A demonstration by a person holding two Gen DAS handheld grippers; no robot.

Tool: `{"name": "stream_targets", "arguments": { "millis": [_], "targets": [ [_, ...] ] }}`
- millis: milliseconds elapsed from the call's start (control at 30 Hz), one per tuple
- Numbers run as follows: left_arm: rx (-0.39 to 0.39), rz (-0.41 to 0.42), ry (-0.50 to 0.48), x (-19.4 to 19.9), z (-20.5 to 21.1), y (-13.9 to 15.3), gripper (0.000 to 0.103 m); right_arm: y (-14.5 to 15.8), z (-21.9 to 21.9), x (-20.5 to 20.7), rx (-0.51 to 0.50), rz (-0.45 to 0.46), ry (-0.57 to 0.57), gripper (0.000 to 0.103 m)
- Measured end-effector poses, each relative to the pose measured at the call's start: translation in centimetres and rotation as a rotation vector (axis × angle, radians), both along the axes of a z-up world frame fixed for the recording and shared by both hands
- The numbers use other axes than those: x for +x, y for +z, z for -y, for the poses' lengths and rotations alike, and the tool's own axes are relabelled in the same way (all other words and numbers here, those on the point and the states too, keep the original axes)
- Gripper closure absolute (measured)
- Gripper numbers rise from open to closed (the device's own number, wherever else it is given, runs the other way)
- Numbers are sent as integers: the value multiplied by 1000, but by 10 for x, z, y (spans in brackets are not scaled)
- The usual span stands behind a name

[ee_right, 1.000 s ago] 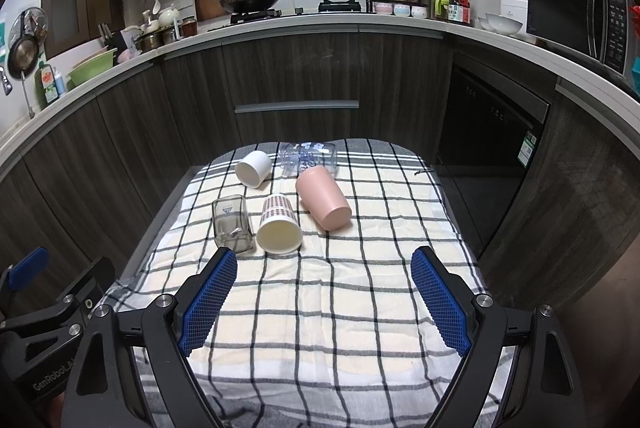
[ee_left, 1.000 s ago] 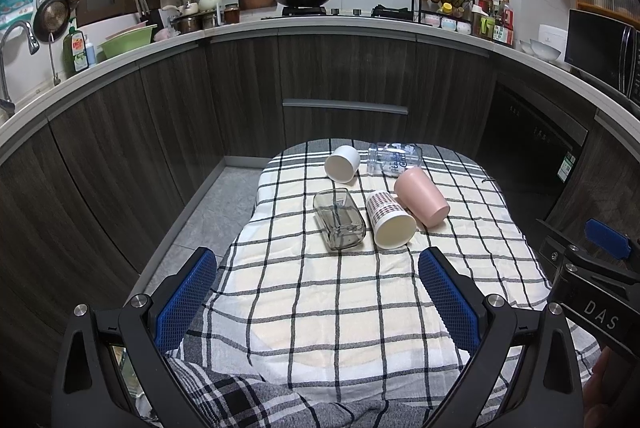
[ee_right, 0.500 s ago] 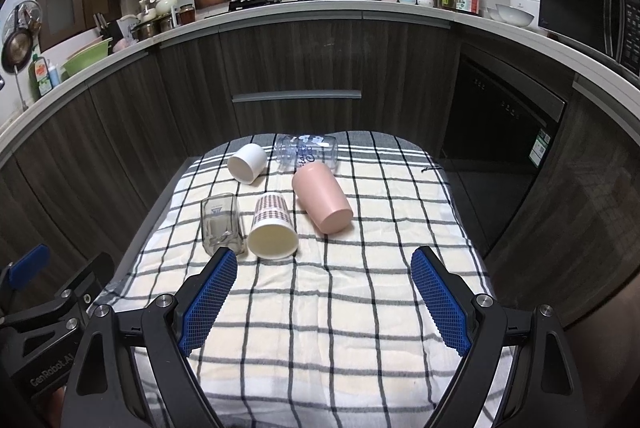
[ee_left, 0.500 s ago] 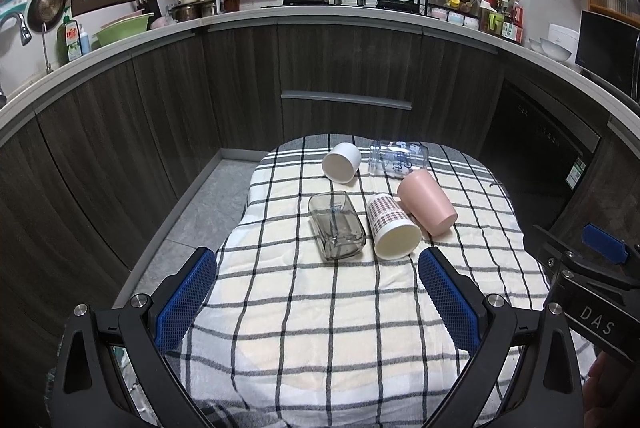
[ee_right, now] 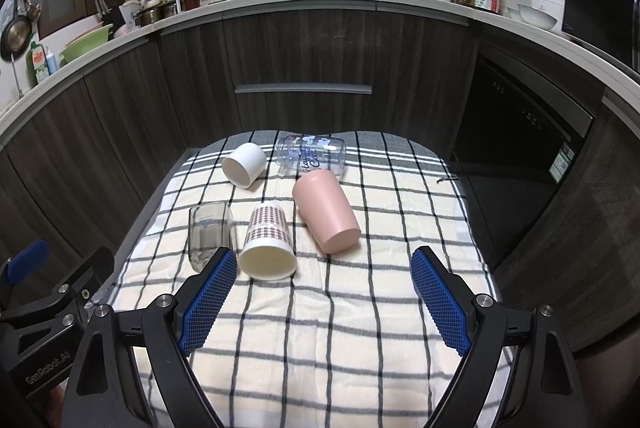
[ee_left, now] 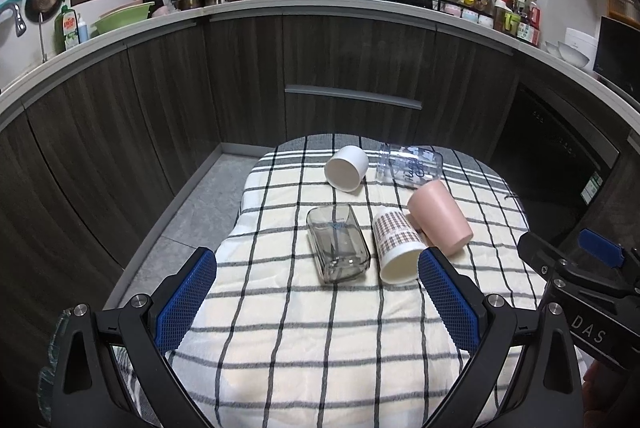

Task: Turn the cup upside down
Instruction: 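Move the right gripper toward the pink cup lying on its side, then close the right gripper around the pink cup and lift it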

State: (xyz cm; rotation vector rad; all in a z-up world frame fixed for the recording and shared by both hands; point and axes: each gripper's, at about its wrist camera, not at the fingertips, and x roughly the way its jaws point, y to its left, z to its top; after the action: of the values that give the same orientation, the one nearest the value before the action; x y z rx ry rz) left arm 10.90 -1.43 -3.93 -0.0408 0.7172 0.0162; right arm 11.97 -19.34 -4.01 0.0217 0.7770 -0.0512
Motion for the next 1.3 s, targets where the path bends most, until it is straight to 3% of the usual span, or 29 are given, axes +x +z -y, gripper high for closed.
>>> {"name": "stream_targets", "arguments": {
  "millis": [433,900,1300],
  "targets": [
    [-8,-35,47,56,9,-26,0,-27,5,65,-29,-53,46,14],
    [21,-80,222,118,13,-61,0,-82,13,154,-17,-209,140,14],
    [42,-122,238,146,31,-92,0,-138,19,204,-30,-350,211,15]
  ]
}}
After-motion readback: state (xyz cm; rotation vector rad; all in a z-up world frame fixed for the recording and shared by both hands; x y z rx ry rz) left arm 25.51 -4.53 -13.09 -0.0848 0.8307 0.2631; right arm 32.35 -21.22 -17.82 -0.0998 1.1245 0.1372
